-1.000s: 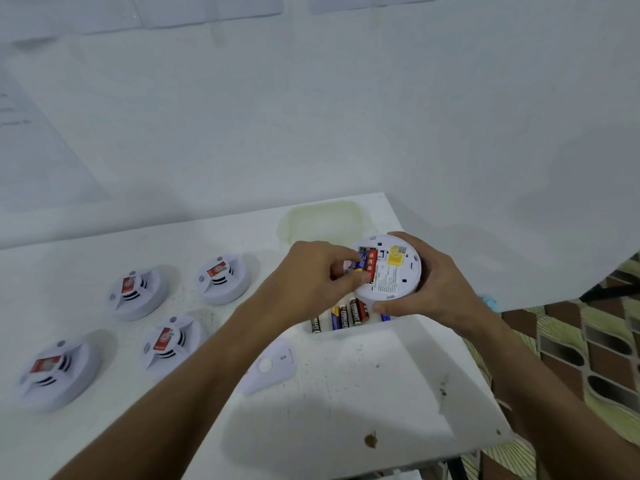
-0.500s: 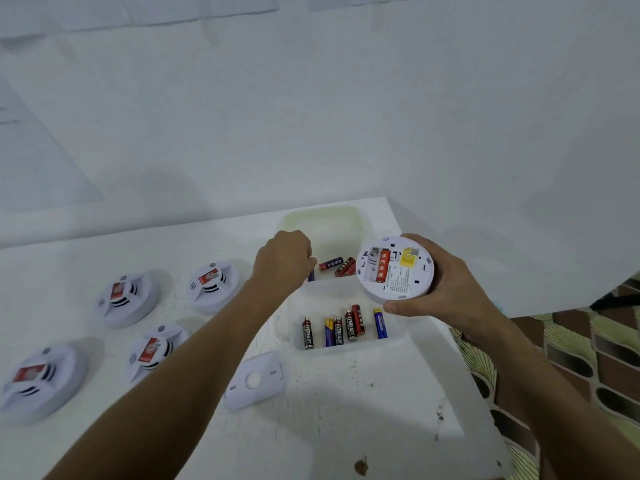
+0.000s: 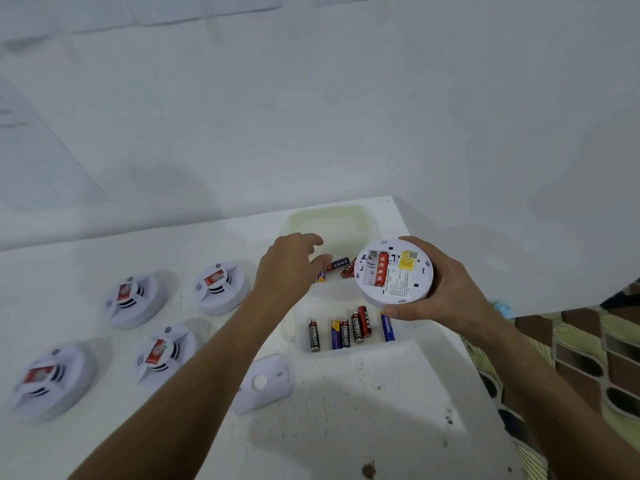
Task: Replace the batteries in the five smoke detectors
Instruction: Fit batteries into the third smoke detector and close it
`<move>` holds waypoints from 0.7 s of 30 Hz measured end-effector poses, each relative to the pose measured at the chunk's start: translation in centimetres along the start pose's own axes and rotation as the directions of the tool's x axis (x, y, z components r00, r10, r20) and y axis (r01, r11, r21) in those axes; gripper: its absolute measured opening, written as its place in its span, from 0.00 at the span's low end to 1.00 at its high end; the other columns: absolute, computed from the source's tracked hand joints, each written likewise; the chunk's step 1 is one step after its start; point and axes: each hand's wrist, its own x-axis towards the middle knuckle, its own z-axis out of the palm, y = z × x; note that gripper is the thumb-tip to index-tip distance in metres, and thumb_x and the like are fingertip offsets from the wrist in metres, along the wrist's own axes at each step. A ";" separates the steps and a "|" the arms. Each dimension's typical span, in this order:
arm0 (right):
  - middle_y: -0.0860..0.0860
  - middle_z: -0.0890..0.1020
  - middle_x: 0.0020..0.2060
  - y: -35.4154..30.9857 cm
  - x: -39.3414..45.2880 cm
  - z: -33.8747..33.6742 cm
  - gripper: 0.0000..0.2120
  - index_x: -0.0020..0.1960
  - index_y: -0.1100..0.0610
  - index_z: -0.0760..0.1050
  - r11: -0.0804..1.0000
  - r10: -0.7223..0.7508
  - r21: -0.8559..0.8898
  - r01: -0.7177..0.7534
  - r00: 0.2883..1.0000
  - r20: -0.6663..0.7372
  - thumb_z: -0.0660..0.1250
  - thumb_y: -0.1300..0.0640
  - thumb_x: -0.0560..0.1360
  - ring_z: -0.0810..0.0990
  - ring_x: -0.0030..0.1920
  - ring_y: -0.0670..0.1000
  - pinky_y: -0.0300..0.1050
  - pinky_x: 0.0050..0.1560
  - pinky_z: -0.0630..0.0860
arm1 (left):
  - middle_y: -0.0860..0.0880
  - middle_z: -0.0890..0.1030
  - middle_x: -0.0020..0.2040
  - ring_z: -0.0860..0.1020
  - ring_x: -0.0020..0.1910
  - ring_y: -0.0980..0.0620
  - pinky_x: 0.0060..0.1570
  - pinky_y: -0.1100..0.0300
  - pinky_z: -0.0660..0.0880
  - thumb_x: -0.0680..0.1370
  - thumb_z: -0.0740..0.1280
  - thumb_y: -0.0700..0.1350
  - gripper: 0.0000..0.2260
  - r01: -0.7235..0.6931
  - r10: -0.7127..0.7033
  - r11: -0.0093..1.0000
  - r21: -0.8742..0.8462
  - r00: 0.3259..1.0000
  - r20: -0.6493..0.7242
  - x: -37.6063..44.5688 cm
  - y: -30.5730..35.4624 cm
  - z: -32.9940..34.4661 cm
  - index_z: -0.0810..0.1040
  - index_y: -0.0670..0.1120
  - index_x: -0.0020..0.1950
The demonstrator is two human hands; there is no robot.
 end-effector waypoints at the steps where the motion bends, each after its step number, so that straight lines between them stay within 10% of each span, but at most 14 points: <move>1: 0.39 0.82 0.56 -0.1 -0.1 0.1 0.42 0.66 0.46 0.73 1.000 -0.001 0.001 0.001 1.000 0.004 0.84 0.57 0.55 0.79 0.59 0.42 0.35 0.50 0.80 | 0.53 0.82 0.54 0.78 0.43 0.57 0.47 0.63 0.72 0.78 0.67 0.55 0.15 -0.019 0.017 0.998 -0.067 0.999 -0.027 -0.6 0.3 -0.4 0.79 0.52 0.62; 4: 0.38 0.82 0.55 -0.5 -0.3 0.4 0.42 0.65 0.45 0.72 1.000 -0.017 0.003 0.017 0.999 0.029 0.85 0.62 0.56 0.79 0.59 0.41 0.34 0.48 0.79 | 0.57 0.81 0.52 0.78 0.35 0.61 0.38 0.77 0.70 0.77 0.68 0.52 0.12 -0.093 0.099 0.954 -0.285 0.995 0.008 -2.5 1.8 -2.4 0.79 0.54 0.61; 10: 0.40 0.82 0.55 -1.7 -1.1 1.1 0.43 0.66 0.47 0.72 0.995 -0.096 0.011 0.095 0.990 0.099 0.83 0.68 0.56 0.80 0.58 0.44 0.34 0.50 0.78 | 0.54 0.79 0.56 0.80 0.47 0.54 0.38 0.67 0.78 0.74 0.70 0.45 0.12 -0.212 0.314 0.920 -0.331 0.902 0.295 -4.8 4.1 -5.5 0.75 0.53 0.56; 21: 0.41 0.82 0.56 -2.5 -2.6 1.4 0.42 0.65 0.46 0.72 0.988 -0.154 -0.007 0.155 0.985 0.072 0.84 0.62 0.55 0.80 0.58 0.47 0.35 0.52 0.79 | 0.53 0.79 0.55 0.78 0.49 0.56 0.46 0.67 0.77 0.73 0.71 0.43 0.16 -0.215 0.305 0.918 -0.333 0.920 0.246 -7.2 5.3 -4.7 0.75 0.54 0.58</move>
